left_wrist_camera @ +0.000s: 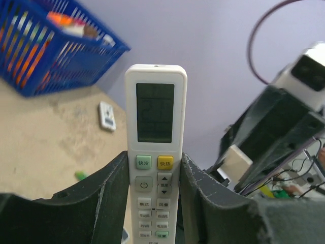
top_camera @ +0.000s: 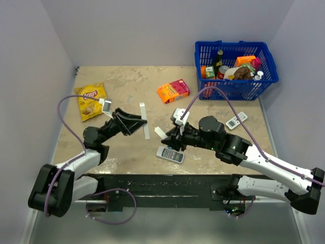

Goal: Load the batteries into the remote control
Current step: Adjust the remote control at the center of the board.

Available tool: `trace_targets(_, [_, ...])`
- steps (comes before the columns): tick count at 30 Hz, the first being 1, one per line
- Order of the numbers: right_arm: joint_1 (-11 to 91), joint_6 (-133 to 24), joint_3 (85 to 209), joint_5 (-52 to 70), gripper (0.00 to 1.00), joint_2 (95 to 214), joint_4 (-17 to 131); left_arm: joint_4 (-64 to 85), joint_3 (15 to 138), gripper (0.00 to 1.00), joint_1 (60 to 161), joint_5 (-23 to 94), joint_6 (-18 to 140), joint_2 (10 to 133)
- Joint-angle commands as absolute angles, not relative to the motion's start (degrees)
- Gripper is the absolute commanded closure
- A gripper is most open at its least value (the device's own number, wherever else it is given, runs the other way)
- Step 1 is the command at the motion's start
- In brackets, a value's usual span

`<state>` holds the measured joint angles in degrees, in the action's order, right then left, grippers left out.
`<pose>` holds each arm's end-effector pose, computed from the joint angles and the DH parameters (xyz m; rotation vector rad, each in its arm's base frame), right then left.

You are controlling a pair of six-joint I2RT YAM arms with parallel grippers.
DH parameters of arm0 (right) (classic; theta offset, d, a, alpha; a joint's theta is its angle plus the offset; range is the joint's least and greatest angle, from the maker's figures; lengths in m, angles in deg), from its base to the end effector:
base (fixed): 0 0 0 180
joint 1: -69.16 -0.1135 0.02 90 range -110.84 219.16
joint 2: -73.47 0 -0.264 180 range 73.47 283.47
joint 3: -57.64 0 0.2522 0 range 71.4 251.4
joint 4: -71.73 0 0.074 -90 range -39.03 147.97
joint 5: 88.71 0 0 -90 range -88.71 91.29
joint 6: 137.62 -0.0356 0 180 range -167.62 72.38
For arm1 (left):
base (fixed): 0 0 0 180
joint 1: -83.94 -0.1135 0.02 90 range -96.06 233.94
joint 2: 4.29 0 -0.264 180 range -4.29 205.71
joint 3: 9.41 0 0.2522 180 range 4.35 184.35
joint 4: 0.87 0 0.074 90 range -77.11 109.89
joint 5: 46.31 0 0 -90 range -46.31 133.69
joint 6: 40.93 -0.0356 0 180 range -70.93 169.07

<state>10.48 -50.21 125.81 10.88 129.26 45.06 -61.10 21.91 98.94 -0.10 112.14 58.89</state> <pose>0.1112 0.1941 0.3590 -1.0074 1.6263 0.8938 0.1895 -0.0763 0.2634 0.2393 1.3661 -1.5735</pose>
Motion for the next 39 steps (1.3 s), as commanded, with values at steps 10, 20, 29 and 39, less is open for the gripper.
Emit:
trace_targets(10, [10.80,-50.87,120.97,-1.86,0.96,127.87,41.62,-37.23,23.86,1.00,98.70,9.76,93.30,70.40])
trace_targets(20, [10.89,-51.14,119.30,-2.84,0.96,127.61,41.35,-48.89,23.69,1.00,100.90,5.98,100.23,89.65])
trace_targets(29, [10.80,-51.57,118.59,-2.31,0.96,127.87,42.06,-61.02,24.30,0.98,107.05,2.99,107.34,99.40])
trace_targets(39, [10.80,-52.45,117.80,-2.13,0.97,126.65,41.97,-51.37,24.92,0.69,107.23,6.06,102.34,100.04])
